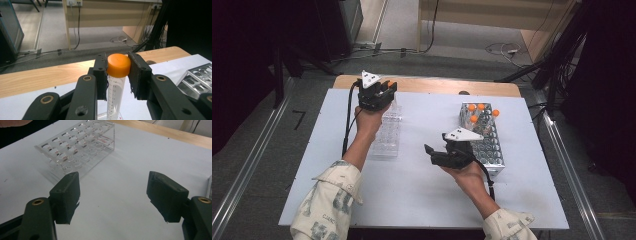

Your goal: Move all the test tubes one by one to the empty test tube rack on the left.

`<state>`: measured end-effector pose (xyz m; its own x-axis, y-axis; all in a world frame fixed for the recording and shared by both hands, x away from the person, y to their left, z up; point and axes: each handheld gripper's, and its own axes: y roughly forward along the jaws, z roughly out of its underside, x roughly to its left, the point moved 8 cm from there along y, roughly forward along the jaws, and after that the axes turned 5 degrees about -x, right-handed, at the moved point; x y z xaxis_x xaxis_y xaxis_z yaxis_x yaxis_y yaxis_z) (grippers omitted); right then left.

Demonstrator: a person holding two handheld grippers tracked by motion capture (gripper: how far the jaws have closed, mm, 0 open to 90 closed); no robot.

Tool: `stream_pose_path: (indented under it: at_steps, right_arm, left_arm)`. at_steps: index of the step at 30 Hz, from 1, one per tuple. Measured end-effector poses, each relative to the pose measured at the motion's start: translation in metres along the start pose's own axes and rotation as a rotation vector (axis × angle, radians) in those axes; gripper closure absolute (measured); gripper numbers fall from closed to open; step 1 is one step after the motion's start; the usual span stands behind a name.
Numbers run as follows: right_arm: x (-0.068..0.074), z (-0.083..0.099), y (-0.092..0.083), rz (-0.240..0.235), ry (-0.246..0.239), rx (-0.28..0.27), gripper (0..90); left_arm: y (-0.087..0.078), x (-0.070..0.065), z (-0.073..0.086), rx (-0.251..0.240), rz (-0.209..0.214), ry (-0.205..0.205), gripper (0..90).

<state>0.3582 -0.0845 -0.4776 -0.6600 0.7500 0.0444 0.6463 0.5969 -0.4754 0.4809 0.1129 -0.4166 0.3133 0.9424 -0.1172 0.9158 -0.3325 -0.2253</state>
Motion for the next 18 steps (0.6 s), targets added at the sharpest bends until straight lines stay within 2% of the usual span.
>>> stream_pose_path:
  at_steps: [4,10,18]
  right_arm:
    - [0.000,0.000,0.000,0.000,0.000,0.001,25.4]
    - [0.000,0.000,-0.001,0.001,0.001,0.000,25.5]
    - [0.000,0.000,-0.002,0.000,0.002,-0.001,25.7]
  left_arm:
    - [0.003,-0.001,0.004,0.015,0.002,0.001,69.6]
    - [0.008,-0.004,0.013,0.043,-0.001,0.025,69.6]
    - [0.011,-0.002,0.031,0.082,0.000,0.021,69.5]
